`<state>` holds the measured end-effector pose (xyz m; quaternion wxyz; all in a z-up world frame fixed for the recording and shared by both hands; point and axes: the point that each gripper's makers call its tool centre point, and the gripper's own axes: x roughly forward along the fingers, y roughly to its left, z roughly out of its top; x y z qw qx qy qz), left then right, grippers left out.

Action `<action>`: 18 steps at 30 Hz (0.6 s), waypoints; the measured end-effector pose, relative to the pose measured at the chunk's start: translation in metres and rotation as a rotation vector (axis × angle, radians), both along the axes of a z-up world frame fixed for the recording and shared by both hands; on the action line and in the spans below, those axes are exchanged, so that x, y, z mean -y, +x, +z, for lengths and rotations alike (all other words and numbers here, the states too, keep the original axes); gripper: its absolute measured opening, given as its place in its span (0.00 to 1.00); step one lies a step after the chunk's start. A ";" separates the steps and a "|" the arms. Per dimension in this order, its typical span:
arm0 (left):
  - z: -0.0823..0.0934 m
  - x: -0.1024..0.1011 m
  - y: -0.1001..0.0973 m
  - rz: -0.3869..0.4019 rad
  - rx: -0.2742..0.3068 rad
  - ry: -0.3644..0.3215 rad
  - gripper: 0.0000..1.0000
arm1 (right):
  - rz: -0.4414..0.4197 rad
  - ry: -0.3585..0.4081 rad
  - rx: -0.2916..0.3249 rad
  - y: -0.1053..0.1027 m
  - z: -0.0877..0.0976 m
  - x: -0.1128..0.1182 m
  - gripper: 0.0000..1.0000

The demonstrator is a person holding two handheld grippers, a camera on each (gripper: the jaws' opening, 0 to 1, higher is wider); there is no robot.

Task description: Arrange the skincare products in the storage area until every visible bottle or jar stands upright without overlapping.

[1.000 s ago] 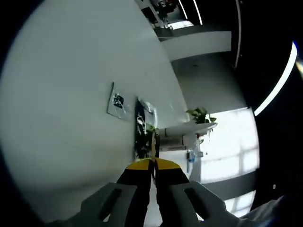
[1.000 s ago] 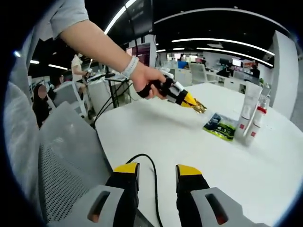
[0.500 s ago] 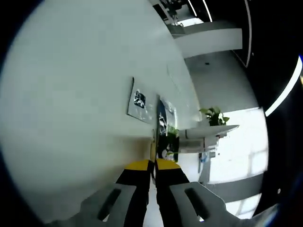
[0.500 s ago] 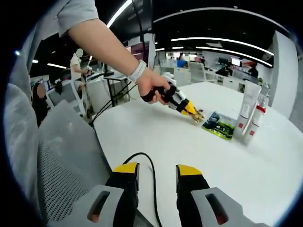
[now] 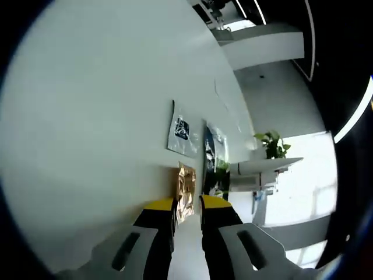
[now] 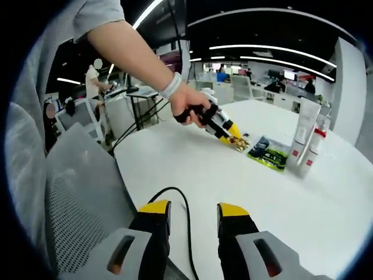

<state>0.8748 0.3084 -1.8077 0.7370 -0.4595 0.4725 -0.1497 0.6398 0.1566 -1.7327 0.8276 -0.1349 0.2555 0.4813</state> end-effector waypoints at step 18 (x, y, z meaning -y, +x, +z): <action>0.020 -0.004 -0.013 -0.012 0.016 0.093 0.25 | -0.003 -0.011 0.019 0.002 0.001 0.002 0.26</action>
